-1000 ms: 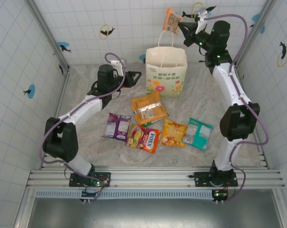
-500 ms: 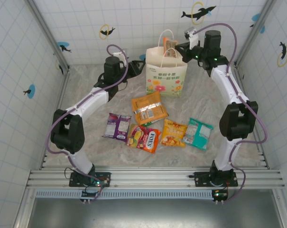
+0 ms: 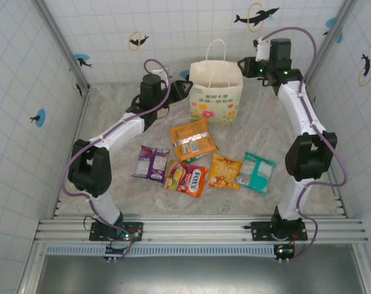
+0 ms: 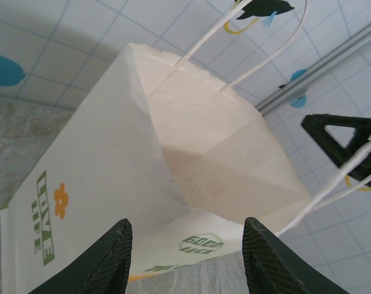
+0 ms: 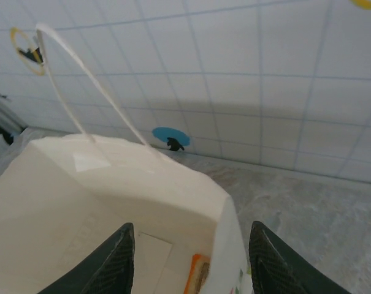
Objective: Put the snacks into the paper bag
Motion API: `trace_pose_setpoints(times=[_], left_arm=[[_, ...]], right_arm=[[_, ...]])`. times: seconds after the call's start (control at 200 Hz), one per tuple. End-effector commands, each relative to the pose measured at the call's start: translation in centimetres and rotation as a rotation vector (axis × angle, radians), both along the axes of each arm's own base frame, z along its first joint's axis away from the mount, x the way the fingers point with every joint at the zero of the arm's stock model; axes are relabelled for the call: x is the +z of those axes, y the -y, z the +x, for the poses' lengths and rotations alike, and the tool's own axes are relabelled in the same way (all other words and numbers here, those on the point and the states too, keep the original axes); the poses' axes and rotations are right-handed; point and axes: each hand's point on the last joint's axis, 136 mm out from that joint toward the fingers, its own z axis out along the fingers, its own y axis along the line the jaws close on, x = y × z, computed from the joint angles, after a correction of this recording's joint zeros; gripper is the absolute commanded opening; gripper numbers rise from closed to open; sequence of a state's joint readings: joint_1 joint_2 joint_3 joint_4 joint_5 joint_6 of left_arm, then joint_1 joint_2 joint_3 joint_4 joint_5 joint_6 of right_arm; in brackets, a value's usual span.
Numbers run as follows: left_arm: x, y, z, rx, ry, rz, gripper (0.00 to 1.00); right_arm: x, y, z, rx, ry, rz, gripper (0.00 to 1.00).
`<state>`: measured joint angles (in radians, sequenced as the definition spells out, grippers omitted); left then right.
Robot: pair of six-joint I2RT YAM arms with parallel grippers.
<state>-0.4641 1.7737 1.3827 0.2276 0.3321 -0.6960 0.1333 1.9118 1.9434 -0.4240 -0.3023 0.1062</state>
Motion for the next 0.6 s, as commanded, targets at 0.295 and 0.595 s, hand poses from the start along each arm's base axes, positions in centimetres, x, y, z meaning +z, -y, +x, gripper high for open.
trace_pose_setpoints(times=[0.295,0.595], left_arm=[[2.3,-0.1,0.6,0.018,0.002,-0.024,0.51],[2.7,0.1,2.0,0.049,-0.01,-0.037,0.52]], right_arm=[[-2.8,0.0,0.6,-0.09,-0.185,0.081,0.53],[-5.2,-4.2,0.2,0.066,-0.278,0.2,0.52]])
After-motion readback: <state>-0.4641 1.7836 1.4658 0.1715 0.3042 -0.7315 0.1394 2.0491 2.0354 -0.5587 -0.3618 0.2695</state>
